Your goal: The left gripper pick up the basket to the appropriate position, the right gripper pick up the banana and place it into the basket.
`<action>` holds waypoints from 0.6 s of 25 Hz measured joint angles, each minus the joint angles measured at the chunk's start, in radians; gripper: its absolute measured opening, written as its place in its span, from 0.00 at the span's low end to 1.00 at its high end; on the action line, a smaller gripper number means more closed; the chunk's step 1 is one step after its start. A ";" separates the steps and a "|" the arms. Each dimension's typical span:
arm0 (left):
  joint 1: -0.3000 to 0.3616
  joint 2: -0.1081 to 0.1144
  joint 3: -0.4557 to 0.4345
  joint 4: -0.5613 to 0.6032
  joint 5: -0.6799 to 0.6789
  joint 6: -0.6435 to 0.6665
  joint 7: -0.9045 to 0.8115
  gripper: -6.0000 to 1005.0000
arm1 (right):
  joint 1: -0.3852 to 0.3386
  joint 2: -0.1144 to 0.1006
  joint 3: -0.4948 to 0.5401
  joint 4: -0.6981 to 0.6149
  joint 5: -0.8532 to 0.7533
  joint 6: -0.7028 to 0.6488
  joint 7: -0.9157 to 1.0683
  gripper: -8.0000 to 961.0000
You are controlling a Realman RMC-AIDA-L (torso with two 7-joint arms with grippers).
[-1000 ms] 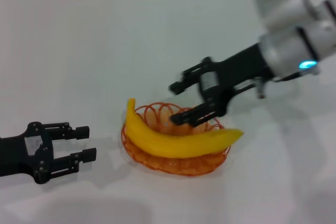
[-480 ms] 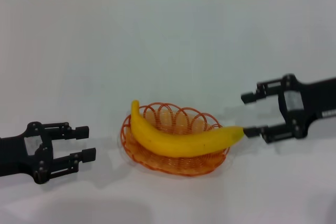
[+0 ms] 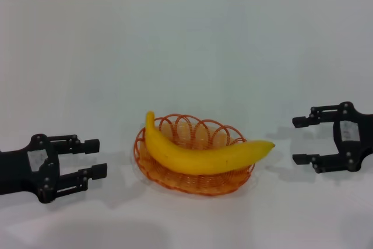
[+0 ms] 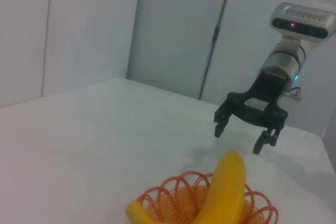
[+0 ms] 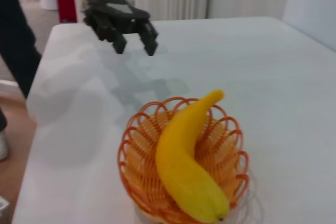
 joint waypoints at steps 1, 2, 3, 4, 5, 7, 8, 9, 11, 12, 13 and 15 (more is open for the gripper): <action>0.001 0.000 0.000 0.000 0.000 0.000 0.000 0.53 | -0.001 -0.001 0.005 0.002 0.000 0.000 0.000 0.74; 0.001 0.000 0.000 0.000 0.000 0.000 0.001 0.53 | -0.003 -0.002 0.008 0.004 0.000 0.002 0.000 0.74; 0.002 0.000 0.000 0.000 0.001 0.000 0.001 0.53 | -0.004 -0.002 0.008 0.004 0.000 0.005 0.000 0.74; 0.003 0.000 0.000 0.001 0.002 0.000 0.002 0.53 | -0.006 -0.002 0.008 0.005 0.000 0.005 0.000 0.74; 0.003 0.000 0.000 0.001 0.002 0.000 0.003 0.53 | -0.008 -0.002 0.009 0.005 -0.001 0.006 0.000 0.74; 0.004 0.000 0.000 0.001 0.002 0.000 0.003 0.53 | -0.010 -0.002 0.009 0.006 -0.001 0.006 0.000 0.74; 0.004 0.000 0.000 0.001 0.001 0.000 0.003 0.53 | -0.011 -0.002 0.009 0.006 -0.001 0.006 0.000 0.74; 0.004 0.000 0.000 0.001 0.000 0.000 0.003 0.53 | -0.011 -0.002 0.009 0.006 -0.001 0.006 0.000 0.74; 0.004 0.000 0.000 0.001 0.000 0.000 0.003 0.53 | -0.010 -0.003 0.010 0.006 -0.002 0.006 0.000 0.74; 0.005 0.000 0.000 0.001 0.000 0.000 0.004 0.53 | -0.010 -0.003 0.010 0.006 -0.002 0.006 0.000 0.74; 0.004 0.000 0.000 0.001 0.000 0.000 0.004 0.53 | -0.010 -0.003 0.010 0.006 -0.002 0.005 0.000 0.74; 0.005 0.000 0.000 0.001 0.000 0.000 0.005 0.53 | -0.008 -0.003 0.011 0.007 -0.002 0.005 0.000 0.74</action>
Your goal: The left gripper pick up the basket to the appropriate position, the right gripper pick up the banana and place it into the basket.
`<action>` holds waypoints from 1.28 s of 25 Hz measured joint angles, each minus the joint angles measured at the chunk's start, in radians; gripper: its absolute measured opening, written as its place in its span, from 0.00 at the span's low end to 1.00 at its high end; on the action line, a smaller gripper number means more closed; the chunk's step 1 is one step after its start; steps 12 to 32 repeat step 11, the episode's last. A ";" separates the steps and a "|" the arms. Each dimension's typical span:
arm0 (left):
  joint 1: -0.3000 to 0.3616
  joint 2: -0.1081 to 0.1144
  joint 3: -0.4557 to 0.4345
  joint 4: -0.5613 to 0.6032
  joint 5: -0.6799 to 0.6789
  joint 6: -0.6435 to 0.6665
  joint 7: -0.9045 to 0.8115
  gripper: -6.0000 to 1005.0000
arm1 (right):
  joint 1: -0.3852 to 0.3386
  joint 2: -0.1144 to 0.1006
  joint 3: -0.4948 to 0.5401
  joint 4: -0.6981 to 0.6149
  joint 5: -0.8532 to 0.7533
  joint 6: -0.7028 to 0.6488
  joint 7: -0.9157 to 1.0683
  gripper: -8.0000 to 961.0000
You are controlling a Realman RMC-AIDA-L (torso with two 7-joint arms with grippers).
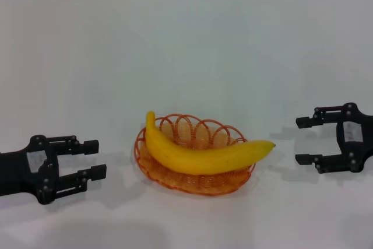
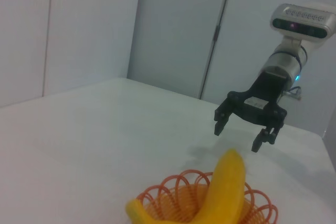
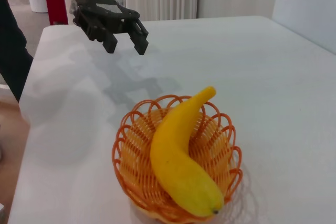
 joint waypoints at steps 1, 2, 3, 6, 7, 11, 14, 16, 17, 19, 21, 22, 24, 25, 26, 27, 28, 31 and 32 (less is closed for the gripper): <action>0.000 0.000 0.000 0.000 0.000 0.000 0.000 0.53 | 0.001 0.000 0.000 0.000 0.000 0.000 0.001 0.74; 0.000 0.000 0.000 0.000 0.000 0.000 0.000 0.53 | 0.001 0.000 0.000 0.000 0.000 0.000 0.001 0.74; 0.000 0.000 0.000 0.000 0.000 0.000 0.000 0.53 | 0.002 0.000 0.000 0.000 0.000 0.000 0.002 0.74; 0.000 0.000 0.000 0.000 0.000 0.000 -0.001 0.53 | 0.004 0.002 0.001 0.000 0.000 -0.001 0.003 0.74; -0.001 0.000 0.000 0.000 0.000 0.000 -0.001 0.53 | 0.005 0.004 0.001 0.000 0.000 -0.001 0.004 0.74; -0.004 -0.001 0.000 -0.001 0.000 0.000 -0.003 0.53 | 0.013 0.012 0.001 0.004 0.005 -0.002 0.005 0.74; -0.004 -0.001 0.000 -0.001 0.000 0.000 -0.003 0.53 | 0.013 0.012 0.001 0.004 0.005 -0.002 0.005 0.74; -0.004 -0.001 0.000 -0.001 0.000 0.000 -0.003 0.53 | 0.013 0.012 0.001 0.004 0.005 -0.002 0.005 0.74; -0.004 -0.001 0.000 -0.001 0.000 0.000 -0.003 0.53 | 0.013 0.012 0.001 0.004 0.005 -0.002 0.005 0.74; -0.004 -0.001 0.000 -0.001 0.000 0.000 -0.003 0.53 | 0.013 0.012 0.001 0.004 0.005 -0.002 0.005 0.74; -0.004 -0.001 0.000 -0.001 0.000 0.000 -0.003 0.53 | 0.013 0.012 0.001 0.004 0.005 -0.002 0.005 0.74; -0.004 -0.001 0.000 -0.001 0.000 0.000 -0.003 0.53 | 0.013 0.012 0.001 0.004 0.005 -0.002 0.005 0.74; -0.004 -0.001 0.000 -0.001 0.000 0.000 -0.003 0.53 | 0.013 0.012 0.001 0.004 0.005 -0.002 0.005 0.74; -0.004 -0.001 0.000 -0.001 0.000 0.000 -0.003 0.53 | 0.013 0.012 0.001 0.004 0.005 -0.002 0.005 0.74; -0.004 -0.001 0.000 -0.001 0.000 0.000 -0.003 0.53 | 0.013 0.012 0.001 0.004 0.005 -0.002 0.005 0.74; -0.004 -0.001 0.000 -0.001 0.000 0.000 -0.003 0.53 | 0.013 0.012 0.001 0.004 0.005 -0.002 0.005 0.74; -0.004 -0.001 0.000 -0.001 0.000 0.000 -0.003 0.53 | 0.013 0.012 0.001 0.004 0.005 -0.002 0.005 0.74; -0.004 -0.001 0.000 -0.001 0.000 0.000 -0.003 0.53 | 0.013 0.012 0.001 0.004 0.005 -0.002 0.005 0.74; -0.004 -0.001 0.000 -0.001 0.000 0.000 -0.003 0.53 | 0.013 0.012 0.001 0.004 0.005 -0.002 0.005 0.74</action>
